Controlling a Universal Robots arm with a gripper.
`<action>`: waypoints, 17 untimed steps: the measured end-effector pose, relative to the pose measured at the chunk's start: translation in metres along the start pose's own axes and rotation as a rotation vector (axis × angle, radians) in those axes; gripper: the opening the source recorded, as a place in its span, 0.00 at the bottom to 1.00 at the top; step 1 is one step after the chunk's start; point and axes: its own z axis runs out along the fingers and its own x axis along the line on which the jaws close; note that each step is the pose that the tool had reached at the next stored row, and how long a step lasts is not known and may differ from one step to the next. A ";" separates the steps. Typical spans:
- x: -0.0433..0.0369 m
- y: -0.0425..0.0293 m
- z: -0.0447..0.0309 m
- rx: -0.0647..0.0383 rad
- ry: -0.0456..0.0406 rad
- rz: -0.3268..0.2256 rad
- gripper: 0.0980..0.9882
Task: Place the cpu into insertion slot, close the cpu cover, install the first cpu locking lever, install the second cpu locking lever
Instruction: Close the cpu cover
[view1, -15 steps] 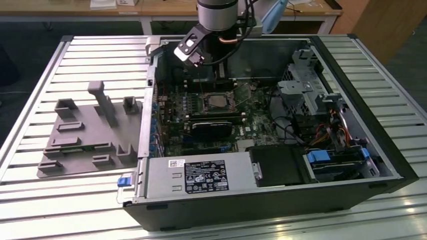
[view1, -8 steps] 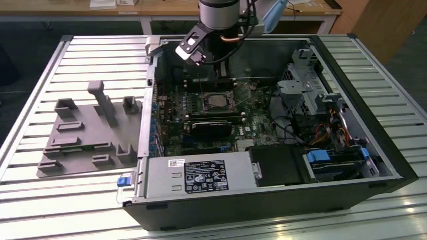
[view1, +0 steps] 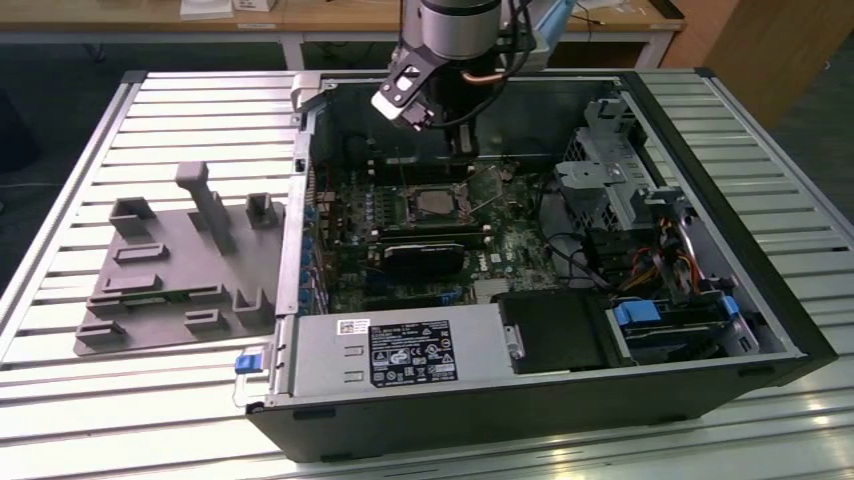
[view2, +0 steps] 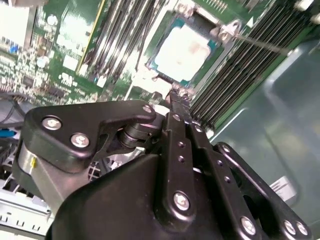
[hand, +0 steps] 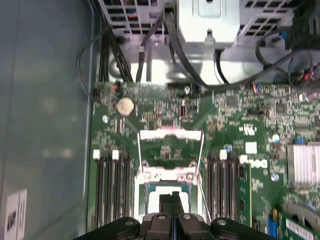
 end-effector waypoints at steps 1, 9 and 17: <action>0.0000 0.0031 0.0003 0.000 0.0001 0.000 0.01; 0.0003 0.0267 0.0025 0.000 0.0000 0.000 0.01; 0.0005 0.0495 0.0047 0.000 0.0001 0.000 0.01</action>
